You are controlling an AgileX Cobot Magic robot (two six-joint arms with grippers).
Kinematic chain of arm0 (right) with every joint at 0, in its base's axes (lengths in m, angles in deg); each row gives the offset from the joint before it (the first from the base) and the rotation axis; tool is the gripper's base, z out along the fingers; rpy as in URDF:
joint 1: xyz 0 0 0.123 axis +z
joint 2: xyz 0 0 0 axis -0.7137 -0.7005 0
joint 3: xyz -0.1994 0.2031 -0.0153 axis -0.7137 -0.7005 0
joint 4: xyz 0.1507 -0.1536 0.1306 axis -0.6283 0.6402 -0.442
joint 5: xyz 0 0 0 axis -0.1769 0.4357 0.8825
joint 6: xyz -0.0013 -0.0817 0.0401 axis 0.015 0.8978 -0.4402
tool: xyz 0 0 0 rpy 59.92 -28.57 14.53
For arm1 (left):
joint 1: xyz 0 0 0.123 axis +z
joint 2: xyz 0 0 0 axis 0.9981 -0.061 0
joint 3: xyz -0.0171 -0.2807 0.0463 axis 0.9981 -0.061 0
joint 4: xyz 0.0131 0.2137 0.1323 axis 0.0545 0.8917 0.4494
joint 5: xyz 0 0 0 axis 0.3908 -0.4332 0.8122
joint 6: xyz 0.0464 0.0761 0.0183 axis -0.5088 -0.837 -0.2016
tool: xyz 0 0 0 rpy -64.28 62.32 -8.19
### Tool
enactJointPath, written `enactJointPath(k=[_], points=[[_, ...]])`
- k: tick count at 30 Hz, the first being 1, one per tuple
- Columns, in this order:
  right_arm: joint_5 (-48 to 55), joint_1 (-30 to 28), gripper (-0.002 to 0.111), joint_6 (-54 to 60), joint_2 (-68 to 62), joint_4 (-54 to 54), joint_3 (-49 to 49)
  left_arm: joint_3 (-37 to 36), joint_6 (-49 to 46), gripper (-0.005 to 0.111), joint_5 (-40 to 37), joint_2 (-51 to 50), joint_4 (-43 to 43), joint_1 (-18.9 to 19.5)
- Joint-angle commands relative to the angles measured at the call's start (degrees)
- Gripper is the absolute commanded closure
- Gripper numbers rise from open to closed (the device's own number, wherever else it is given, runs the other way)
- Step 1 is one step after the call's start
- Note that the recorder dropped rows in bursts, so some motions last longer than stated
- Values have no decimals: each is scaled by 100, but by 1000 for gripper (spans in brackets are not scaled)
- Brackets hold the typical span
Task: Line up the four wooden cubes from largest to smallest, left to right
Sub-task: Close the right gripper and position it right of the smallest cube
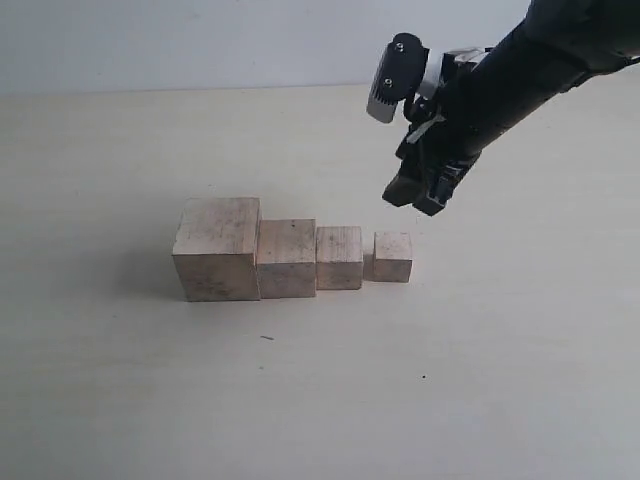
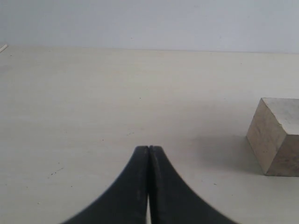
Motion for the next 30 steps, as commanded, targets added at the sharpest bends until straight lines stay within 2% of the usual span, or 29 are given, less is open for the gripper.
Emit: enactJointPath(k=[1,5,10,12,16,18,30], points=[[-42,-23,50,-2238,-35,1532,-31,-20,-5,107,65,36,6,18],[96,-23,50,-3924,-297,2343,-78,-20,-5,107,65,36,6,18],[323,-23,57,-5524,-468,2292,-78,-20,-5,107,65,36,6,18],[377,-23,66,-6002,-468,2275,-78,-20,-5,107,65,36,6,18],[463,-23,96,-6462,-468,2162,-67,-20,-5,107,65,36,6,18],[580,-23,105,-6473,-468,1866,-67,-20,-5,107,65,36,6,18],[692,-23,106,-7062,-600,1713,-67,-20,-5,107,65,36,6,18]])
